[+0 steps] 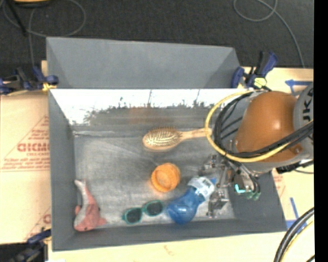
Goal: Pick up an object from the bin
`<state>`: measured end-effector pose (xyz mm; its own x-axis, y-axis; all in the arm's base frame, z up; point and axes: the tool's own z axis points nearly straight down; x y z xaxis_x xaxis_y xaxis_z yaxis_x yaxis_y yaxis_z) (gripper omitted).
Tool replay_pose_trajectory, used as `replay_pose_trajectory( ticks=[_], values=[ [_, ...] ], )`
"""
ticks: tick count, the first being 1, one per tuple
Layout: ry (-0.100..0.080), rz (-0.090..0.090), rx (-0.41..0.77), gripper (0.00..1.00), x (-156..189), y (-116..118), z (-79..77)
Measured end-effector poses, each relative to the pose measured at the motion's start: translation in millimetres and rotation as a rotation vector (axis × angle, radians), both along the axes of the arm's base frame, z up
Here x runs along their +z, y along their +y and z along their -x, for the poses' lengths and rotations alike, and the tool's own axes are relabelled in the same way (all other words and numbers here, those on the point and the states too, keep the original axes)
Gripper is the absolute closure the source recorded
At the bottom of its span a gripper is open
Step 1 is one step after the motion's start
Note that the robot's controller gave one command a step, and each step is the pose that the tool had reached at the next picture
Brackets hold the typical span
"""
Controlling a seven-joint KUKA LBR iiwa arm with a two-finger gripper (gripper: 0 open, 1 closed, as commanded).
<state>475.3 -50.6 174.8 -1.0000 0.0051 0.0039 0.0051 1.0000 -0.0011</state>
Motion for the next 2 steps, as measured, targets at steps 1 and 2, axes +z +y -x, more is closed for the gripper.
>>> replay_pose_trajectory(
  ticks=[1, 2],
  values=[
    [-0.007, 0.001, 0.002, 0.0, 2.7, -0.1, -1.7],
    [0.002, -0.002, 0.112, 1.0, -90.9, -4.6, -19.7]
  ],
)
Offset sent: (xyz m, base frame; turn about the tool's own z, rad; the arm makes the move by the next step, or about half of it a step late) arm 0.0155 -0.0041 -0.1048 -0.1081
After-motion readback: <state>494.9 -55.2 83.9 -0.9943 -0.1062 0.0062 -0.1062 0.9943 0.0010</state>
